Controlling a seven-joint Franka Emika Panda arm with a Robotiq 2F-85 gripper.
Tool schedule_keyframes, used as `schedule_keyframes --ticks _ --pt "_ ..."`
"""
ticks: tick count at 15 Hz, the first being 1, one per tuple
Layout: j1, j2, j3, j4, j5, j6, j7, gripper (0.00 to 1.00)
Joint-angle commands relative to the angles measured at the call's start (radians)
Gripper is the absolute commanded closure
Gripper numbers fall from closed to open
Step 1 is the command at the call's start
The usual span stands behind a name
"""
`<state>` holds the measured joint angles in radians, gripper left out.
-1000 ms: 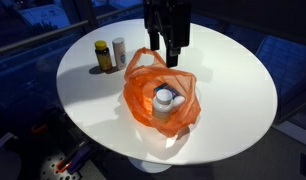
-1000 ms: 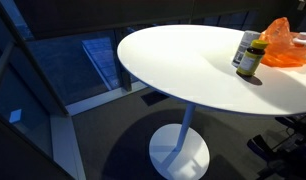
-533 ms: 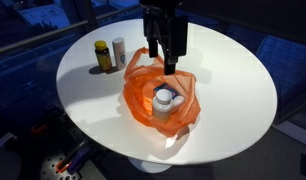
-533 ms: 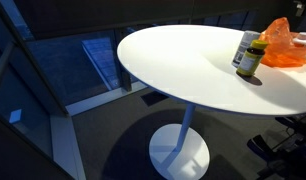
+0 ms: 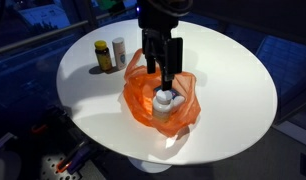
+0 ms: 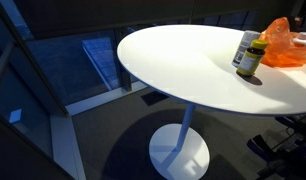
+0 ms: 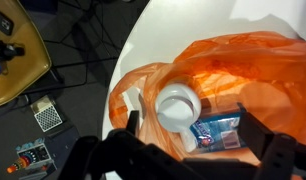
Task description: Remove the white and orange container from the orange plastic bag and put it on the table
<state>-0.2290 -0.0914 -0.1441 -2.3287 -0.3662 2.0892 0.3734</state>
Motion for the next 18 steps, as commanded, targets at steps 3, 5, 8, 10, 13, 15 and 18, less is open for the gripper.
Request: schedule_keyframes --ticks 3,5,8,10,13,15,18 --pt "0.011 0.007 -0.002 -0.024 -0.080 0.017 0.070 0.00" --pt "0.011 0.015 -0.003 -0.030 -0.104 0.024 0.085 0.00" --pt "0.011 0.024 -0.007 -0.047 -0.130 0.069 0.098 0.00" --pt "0.011 0.033 -0.010 -0.053 -0.127 0.107 0.093 0.00" --pt "0.012 0.044 -0.013 -0.063 -0.125 0.163 0.089 0.00" --pt "0.012 0.050 -0.015 -0.066 -0.127 0.181 0.090 0.00" --pt "0.011 0.054 -0.019 -0.066 -0.129 0.179 0.089 0.00"
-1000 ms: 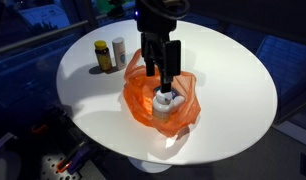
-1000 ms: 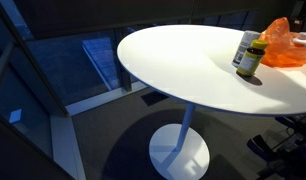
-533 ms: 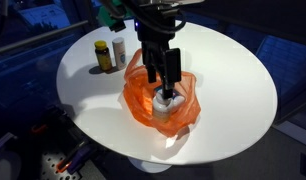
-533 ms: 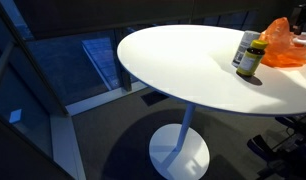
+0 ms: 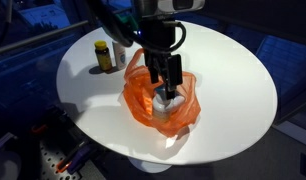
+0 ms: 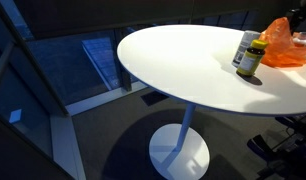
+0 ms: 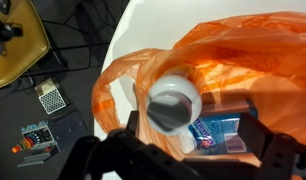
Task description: Remove the white and orange container from the orange plastic bag and put it on the table
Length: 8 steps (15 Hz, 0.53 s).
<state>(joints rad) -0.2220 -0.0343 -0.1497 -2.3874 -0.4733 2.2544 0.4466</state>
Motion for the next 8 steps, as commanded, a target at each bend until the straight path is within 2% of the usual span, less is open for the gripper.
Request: schedule_keyframes --ticks 1,8 --pt "0.004 -0.003 -0.015 -0.008 -0.022 0.012 0.014 0.00" --pt "-0.001 0.008 -0.032 -0.011 -0.009 0.021 0.002 0.00"
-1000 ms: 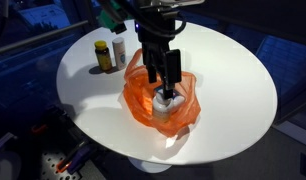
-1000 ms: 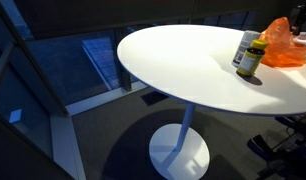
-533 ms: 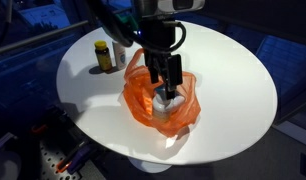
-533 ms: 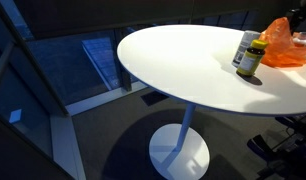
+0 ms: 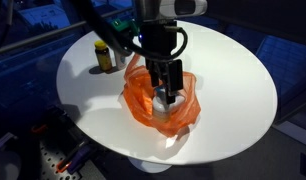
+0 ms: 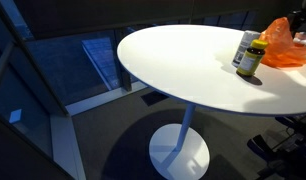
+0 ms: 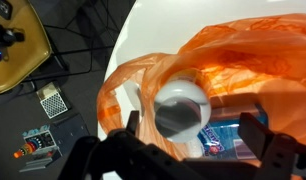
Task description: Remove the white and orange container from the orange plastic bag and put it on the table
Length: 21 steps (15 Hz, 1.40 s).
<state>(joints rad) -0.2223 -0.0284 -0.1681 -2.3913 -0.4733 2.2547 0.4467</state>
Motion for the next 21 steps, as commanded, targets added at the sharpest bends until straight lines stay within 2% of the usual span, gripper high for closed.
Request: schedule_keyframes --ticks 1,2,3,4,9,10,11,16,21 --pt "-0.001 0.005 -0.016 -0.006 -0.010 0.021 0.002 0.00" --pt "-0.001 0.008 -0.018 -0.006 -0.010 0.023 0.002 0.00" --pt "-0.001 0.011 -0.020 -0.006 -0.010 0.023 0.003 0.25" --pt "-0.001 0.013 -0.022 -0.005 -0.009 0.023 0.003 0.26" --pt "-0.001 0.003 -0.029 -0.005 -0.002 0.025 -0.007 0.66" --pt "-0.001 -0.007 -0.029 -0.001 0.000 0.025 -0.010 0.70" --pt "-0.001 -0.020 -0.028 -0.001 0.004 0.021 -0.016 0.79" --pt "0.009 -0.071 -0.013 0.006 0.024 0.002 -0.033 0.81" --pt "0.038 -0.122 0.030 0.037 0.045 -0.029 -0.037 0.81"
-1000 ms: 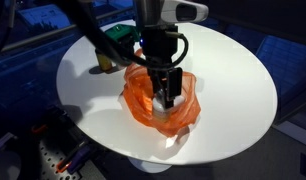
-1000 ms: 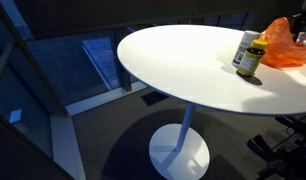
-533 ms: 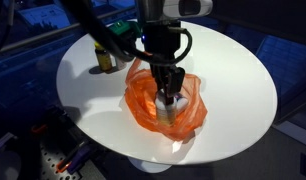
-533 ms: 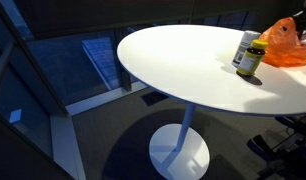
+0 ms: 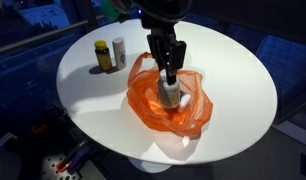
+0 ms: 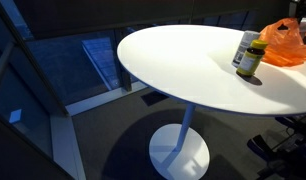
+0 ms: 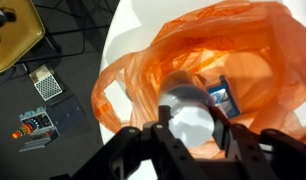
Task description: Remove the white and orange container from the orange plastic bag and put it on the table
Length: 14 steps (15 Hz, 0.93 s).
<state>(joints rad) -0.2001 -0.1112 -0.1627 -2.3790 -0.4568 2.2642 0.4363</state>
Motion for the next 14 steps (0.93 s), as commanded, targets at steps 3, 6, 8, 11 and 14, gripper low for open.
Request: schedule_keyframes --ticks 3,6,8,11,14 --pt "0.039 -0.059 0.063 0.057 0.030 -0.056 -0.014 0.81" --pt "0.065 -0.065 0.104 0.109 0.033 -0.088 0.003 0.81" --pt "0.078 -0.060 0.127 0.145 0.035 -0.106 0.012 0.81" --pt "0.103 -0.055 0.150 0.187 0.066 -0.130 -0.003 0.81" --pt "0.134 -0.054 0.164 0.199 0.145 -0.136 -0.047 0.81"
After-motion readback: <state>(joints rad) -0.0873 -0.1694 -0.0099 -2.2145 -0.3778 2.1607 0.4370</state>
